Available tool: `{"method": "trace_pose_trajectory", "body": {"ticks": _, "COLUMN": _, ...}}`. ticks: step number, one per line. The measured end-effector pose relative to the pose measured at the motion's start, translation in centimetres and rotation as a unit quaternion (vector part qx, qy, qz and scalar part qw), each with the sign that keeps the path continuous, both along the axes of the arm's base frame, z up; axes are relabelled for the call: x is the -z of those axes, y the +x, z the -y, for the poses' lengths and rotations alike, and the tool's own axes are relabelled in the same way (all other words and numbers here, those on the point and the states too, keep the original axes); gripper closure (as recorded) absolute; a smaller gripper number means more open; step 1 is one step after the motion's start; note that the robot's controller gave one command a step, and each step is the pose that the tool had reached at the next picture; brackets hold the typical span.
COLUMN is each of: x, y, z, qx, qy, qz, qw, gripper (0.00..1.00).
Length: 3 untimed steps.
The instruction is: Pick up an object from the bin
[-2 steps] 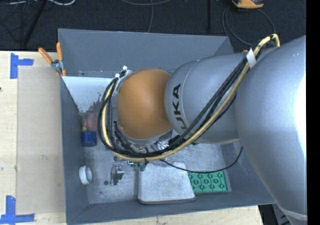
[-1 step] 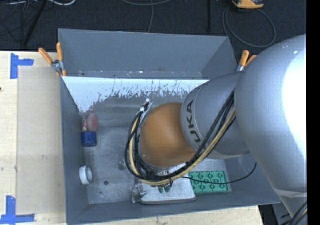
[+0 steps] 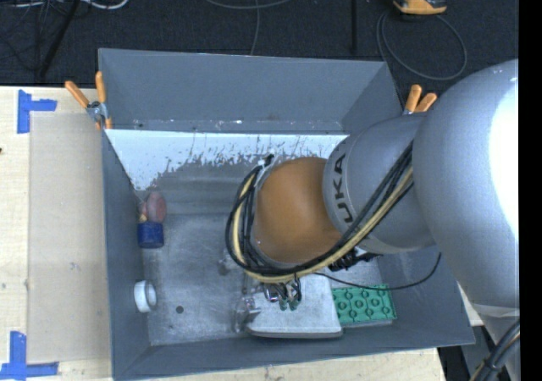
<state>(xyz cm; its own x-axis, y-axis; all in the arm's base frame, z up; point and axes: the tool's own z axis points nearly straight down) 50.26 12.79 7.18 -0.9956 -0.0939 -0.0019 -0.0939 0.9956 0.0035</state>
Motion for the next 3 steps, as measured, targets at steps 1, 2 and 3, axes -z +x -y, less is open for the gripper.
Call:
{"method": "trace_pose_trajectory", "body": {"ticks": 1, "x": -0.1, "y": -1.3, "z": 5.4, "qx": -0.184, "qy": -0.001, "qz": 0.0049, "qw": 0.9830, "gripper": 0.00}}
{"method": "trace_pose_trajectory", "body": {"ticks": 2, "x": -0.6, "y": 6.0, "z": 11.5, "qx": -0.150, "qy": -0.003, "qz": 0.0028, "qw": 0.9887, "gripper": 0.00}}
{"method": "trace_pose_trajectory", "body": {"ticks": 3, "x": -0.6, "y": 5.7, "z": 11.1, "qx": -0.151, "qy": -0.001, "qz": -0.0019, "qw": 0.9885, "gripper": 1.00}}
